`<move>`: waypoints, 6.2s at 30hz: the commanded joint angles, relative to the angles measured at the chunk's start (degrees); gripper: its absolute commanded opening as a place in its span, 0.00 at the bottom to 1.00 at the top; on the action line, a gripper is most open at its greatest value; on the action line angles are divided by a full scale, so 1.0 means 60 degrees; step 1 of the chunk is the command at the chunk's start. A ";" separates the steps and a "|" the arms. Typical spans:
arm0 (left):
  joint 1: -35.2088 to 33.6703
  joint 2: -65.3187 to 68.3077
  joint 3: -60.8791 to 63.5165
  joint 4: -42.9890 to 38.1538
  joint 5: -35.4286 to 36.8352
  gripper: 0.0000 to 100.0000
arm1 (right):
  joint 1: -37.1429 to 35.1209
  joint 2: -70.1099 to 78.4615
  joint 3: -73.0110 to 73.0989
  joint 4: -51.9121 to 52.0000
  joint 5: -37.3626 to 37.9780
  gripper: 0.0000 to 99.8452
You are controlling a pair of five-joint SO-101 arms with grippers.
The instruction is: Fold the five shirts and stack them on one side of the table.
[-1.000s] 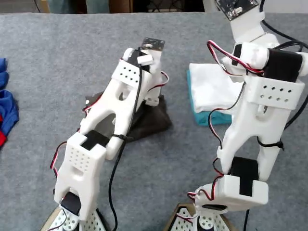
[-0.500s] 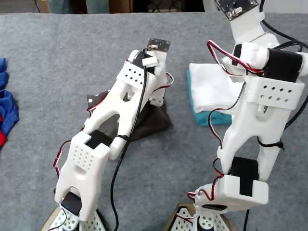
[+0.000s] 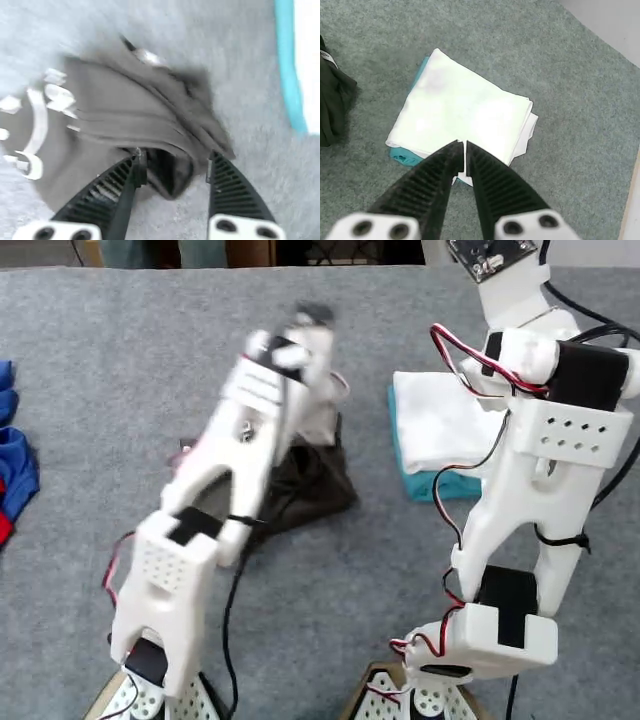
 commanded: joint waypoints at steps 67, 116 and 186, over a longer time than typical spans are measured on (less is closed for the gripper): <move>-1.1421 -0.3766 0.6176 -0.1993 -0.4352 0.03 | -0.3663 0.0139 0.8125 -0.0527 -0.0923 0.02; -1.1465 -0.3766 0.6615 -0.2344 -0.4352 0.03 | -0.5143 0.3392 0.5546 -0.1158 -0.1846 0.02; -0.8491 -0.3868 0.6923 -0.2930 -0.4308 0.03 | -0.4440 0.8769 -0.8095 0.0176 -0.2125 0.02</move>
